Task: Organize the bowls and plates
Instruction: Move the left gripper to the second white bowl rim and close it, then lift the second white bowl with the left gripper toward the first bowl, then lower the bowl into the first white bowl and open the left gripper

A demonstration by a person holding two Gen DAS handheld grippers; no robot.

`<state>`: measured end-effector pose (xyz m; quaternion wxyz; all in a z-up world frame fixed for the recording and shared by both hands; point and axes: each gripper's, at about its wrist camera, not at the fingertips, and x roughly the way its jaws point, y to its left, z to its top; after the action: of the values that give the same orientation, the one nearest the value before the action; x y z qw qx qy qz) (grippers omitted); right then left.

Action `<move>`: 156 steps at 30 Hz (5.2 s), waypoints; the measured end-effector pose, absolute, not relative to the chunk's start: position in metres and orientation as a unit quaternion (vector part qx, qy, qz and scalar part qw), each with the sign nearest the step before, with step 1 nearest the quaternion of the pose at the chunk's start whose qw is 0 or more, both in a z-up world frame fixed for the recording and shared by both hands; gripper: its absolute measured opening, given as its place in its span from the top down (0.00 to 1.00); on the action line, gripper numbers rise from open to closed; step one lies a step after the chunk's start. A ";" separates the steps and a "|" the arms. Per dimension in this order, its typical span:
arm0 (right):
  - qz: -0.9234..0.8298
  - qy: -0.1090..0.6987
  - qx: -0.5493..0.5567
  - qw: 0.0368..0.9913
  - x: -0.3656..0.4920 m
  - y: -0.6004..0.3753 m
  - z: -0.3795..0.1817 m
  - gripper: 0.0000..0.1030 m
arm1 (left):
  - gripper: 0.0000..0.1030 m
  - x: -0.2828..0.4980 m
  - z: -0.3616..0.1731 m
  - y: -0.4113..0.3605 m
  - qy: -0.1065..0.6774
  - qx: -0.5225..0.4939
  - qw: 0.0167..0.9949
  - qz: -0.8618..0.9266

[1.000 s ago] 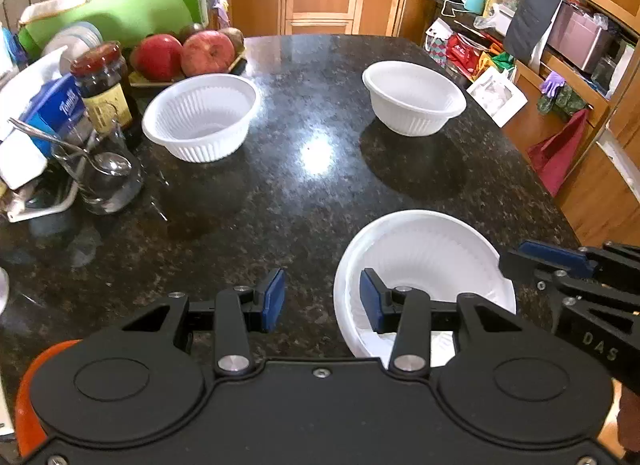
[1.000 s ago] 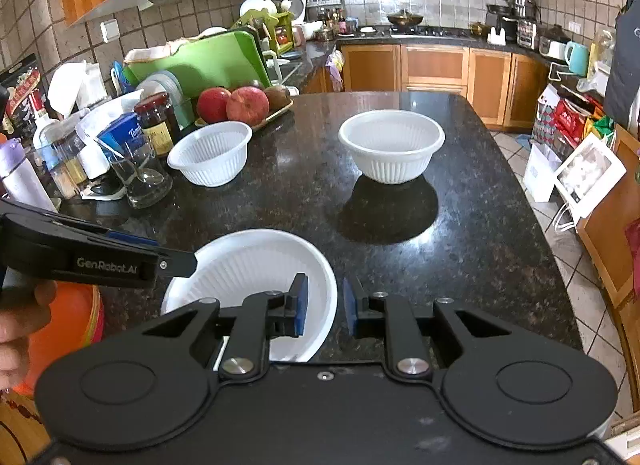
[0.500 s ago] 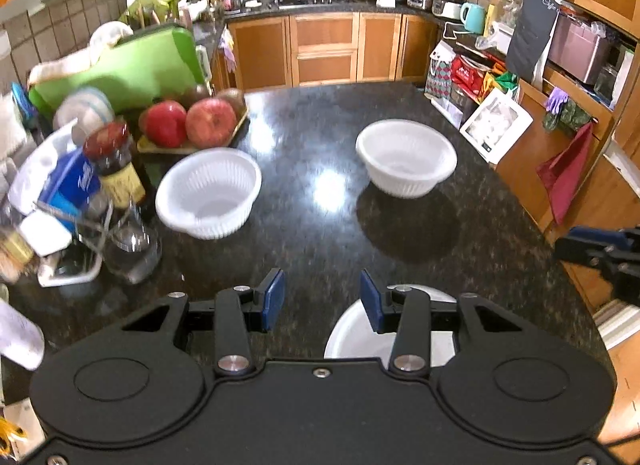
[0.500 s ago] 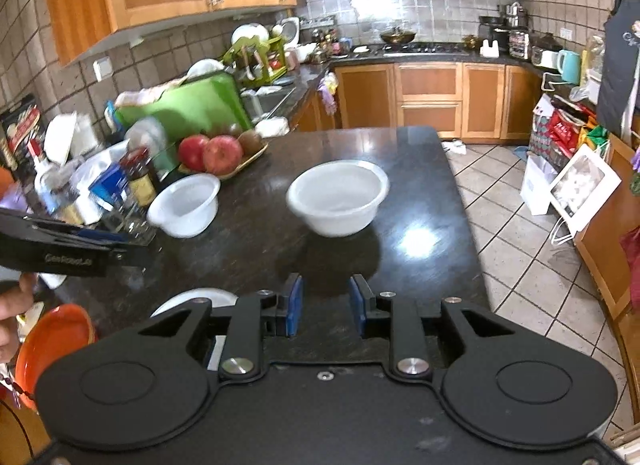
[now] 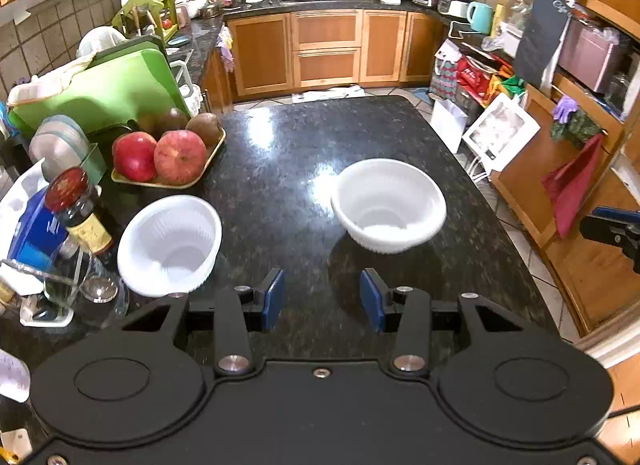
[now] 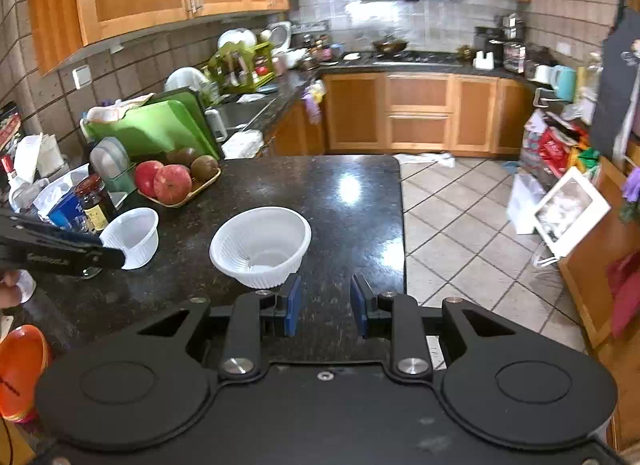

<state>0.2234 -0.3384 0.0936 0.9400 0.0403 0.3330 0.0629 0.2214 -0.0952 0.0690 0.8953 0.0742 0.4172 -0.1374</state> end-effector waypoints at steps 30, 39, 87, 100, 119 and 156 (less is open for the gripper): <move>0.165 0.355 0.061 0.918 0.361 -0.329 0.026 0.72 | 0.50 0.303 0.023 -0.143 0.448 0.075 0.881 -0.131; 0.168 0.369 0.057 0.912 0.369 -0.323 0.013 0.72 | 0.50 0.308 0.009 -0.151 0.455 0.099 0.875 -0.133; 0.151 0.286 0.037 0.946 0.250 -0.314 0.083 0.86 | 0.82 0.228 0.063 -0.148 0.426 0.095 0.886 -0.154; 0.219 0.313 0.042 0.923 0.195 -0.249 0.092 0.86 | 0.81 0.168 0.076 -0.081 0.455 0.073 0.880 -0.115; 0.204 0.426 0.062 0.879 0.185 -0.189 0.054 0.86 | 0.81 0.153 0.043 -0.024 0.534 0.073 0.831 -0.140; 0.209 0.349 0.017 0.913 0.207 -0.164 0.090 0.82 | 0.72 0.167 0.062 0.018 0.452 0.052 0.887 -0.076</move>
<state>0.2067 -0.1644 0.0902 0.9134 0.0173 0.3490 0.2088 0.1673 0.0185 0.0624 0.8874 0.0523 0.4516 -0.0764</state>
